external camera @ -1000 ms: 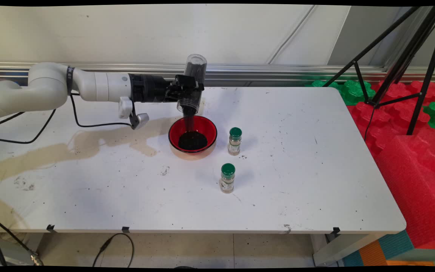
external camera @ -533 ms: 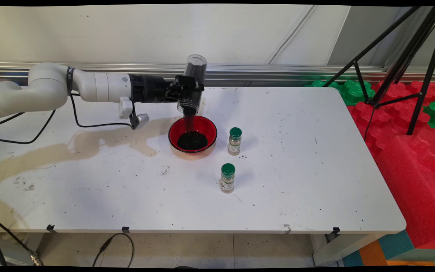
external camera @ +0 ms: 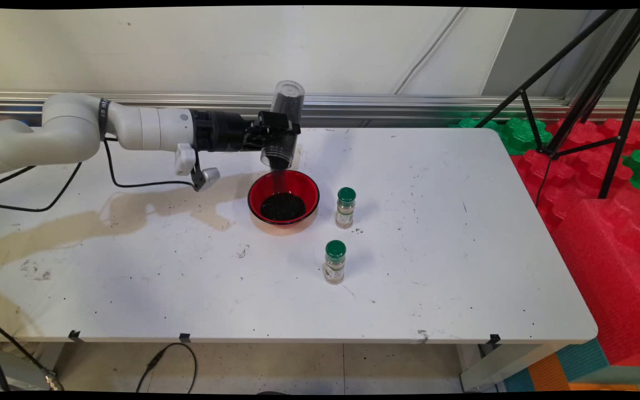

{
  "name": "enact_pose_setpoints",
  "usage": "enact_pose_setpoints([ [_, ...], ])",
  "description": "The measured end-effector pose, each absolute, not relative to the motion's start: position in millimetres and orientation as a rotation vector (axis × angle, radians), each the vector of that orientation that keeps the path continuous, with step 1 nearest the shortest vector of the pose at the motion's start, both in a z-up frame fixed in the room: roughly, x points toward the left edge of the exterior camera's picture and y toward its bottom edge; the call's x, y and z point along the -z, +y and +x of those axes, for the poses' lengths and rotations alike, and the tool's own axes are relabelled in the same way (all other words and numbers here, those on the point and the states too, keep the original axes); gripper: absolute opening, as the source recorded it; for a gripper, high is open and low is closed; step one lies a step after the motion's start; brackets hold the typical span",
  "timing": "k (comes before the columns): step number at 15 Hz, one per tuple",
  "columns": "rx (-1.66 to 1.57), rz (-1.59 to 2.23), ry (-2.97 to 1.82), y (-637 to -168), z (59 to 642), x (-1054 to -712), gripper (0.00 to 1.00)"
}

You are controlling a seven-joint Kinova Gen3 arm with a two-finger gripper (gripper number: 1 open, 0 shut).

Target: Pour the black seasoning powder in the red bowl

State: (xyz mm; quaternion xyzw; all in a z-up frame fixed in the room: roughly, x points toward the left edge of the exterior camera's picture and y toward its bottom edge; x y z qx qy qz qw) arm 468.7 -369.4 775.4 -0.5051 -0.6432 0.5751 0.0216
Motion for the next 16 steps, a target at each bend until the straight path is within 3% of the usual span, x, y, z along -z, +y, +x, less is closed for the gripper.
enact_pose_setpoints([
  [16, -1.758, -1.533, -2.015, -368.5, 470.4, -774.0, 0.00],
])
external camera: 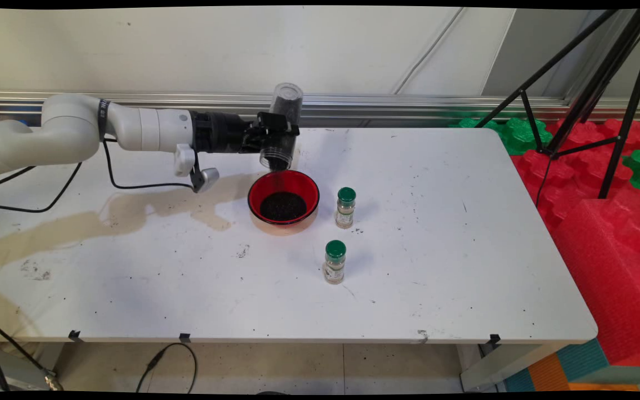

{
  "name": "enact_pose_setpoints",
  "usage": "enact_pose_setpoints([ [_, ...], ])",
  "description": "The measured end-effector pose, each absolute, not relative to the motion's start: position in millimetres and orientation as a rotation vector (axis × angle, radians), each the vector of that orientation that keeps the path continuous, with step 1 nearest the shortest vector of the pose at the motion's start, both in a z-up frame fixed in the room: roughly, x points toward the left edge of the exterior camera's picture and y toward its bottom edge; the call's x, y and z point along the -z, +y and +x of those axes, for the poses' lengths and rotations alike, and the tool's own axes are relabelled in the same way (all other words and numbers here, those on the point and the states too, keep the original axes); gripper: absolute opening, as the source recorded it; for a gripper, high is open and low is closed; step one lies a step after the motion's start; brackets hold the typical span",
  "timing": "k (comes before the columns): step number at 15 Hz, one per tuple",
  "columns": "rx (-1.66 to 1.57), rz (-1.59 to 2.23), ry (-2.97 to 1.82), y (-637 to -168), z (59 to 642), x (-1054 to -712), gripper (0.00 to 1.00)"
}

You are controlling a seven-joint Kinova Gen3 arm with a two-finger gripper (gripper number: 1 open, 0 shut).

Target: Pour the black seasoning powder in the red bowl

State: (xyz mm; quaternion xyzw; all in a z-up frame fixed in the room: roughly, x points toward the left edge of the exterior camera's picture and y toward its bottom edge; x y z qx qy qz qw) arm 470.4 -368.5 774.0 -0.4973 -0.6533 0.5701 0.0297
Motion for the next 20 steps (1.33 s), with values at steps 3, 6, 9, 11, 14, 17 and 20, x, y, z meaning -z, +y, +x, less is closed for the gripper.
enact_pose_setpoints([
  [3, -1.746, -1.513, -2.025, -368.3, 471.1, -773.6, 0.00],
  [6, -1.730, -1.482, -2.038, -368.4, 471.7, -773.2, 0.00],
  [9, -1.706, -1.433, -2.056, -368.5, 472.2, -773.2, 0.00],
  [11, -1.688, -1.400, -2.066, -368.1, 472.3, -773.3, 0.00],
  [14, -1.663, -1.352, -2.080, -367.2, 472.6, -773.6, 0.00],
  [17, -1.631, -1.287, -2.097, -365.9, 472.8, -774.0, 0.00],
  [20, -1.598, -1.208, -2.113, -364.7, 472.8, -775.5, 0.00],
])
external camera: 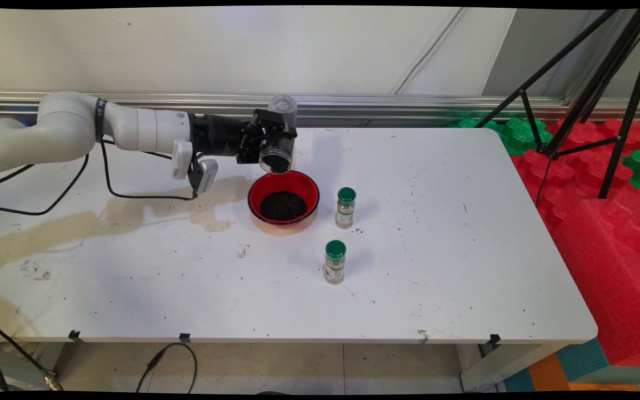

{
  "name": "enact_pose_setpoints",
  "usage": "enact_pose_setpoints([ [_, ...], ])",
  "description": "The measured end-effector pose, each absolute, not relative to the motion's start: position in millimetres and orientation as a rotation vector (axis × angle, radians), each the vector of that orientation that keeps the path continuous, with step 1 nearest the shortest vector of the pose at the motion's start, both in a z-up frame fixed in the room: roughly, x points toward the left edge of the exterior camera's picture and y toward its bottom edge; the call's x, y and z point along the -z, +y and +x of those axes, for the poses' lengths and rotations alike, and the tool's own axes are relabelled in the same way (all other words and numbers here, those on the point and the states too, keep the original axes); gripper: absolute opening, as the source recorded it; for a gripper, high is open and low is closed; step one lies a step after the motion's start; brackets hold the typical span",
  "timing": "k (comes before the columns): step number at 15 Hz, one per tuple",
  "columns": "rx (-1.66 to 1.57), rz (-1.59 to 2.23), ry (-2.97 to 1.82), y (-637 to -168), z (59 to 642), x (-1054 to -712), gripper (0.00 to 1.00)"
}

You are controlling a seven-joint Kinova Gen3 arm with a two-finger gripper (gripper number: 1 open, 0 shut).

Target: Pour the black seasoning powder in the red bowl

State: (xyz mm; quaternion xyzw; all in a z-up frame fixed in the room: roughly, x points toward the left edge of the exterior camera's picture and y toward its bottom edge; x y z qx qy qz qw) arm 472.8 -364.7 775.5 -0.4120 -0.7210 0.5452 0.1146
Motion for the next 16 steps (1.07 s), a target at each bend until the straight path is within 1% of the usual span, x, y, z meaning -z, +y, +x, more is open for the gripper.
enact_pose_setpoints([
  [11, -1.421, -0.814, -2.159, -356.9, 474.6, -785.7, 0.00],
  [16, -1.307, -0.569, -2.160, -353.4, 475.5, -792.3, 0.00],
])
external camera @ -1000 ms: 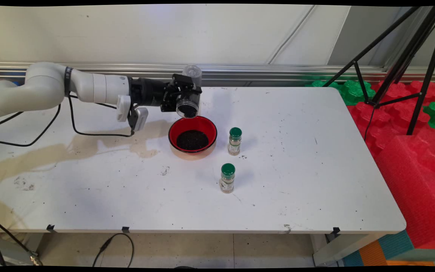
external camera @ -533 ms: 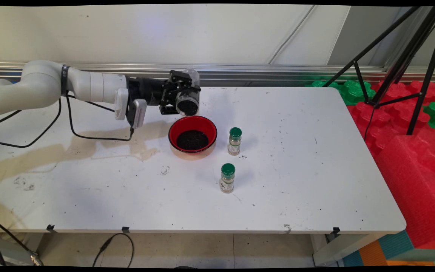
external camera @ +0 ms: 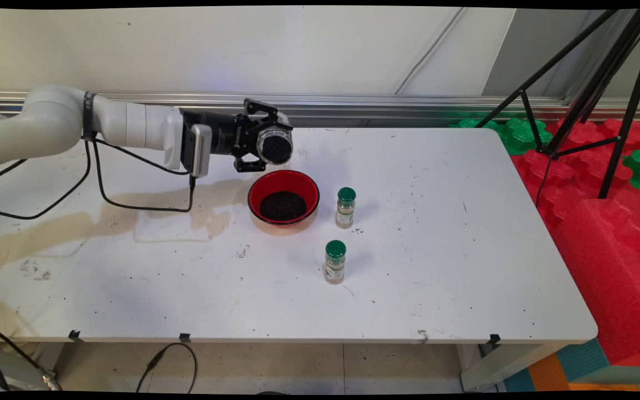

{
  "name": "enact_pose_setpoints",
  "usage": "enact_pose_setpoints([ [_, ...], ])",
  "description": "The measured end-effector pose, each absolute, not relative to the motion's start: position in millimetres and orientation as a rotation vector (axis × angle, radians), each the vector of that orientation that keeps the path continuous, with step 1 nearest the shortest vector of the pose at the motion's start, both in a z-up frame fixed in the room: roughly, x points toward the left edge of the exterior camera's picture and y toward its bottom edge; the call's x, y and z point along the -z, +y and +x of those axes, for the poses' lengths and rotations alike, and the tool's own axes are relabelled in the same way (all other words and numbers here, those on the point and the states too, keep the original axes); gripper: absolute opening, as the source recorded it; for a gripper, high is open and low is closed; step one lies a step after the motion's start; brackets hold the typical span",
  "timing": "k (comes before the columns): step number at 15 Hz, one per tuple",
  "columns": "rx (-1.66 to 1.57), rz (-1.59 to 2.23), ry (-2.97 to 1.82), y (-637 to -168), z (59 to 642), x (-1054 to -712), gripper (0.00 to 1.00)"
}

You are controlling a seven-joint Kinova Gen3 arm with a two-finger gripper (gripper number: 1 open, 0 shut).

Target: Pour the black seasoning powder in the red bowl

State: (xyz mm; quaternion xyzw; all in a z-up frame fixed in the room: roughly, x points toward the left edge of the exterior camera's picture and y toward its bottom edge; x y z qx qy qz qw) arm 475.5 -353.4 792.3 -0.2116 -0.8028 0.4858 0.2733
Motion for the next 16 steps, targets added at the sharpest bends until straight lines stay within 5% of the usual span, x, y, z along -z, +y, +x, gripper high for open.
enact_pose_setpoints([
  [16, -0.945, 0.190, -2.015, -349.3, 483.7, -813.7, 0.00],
])
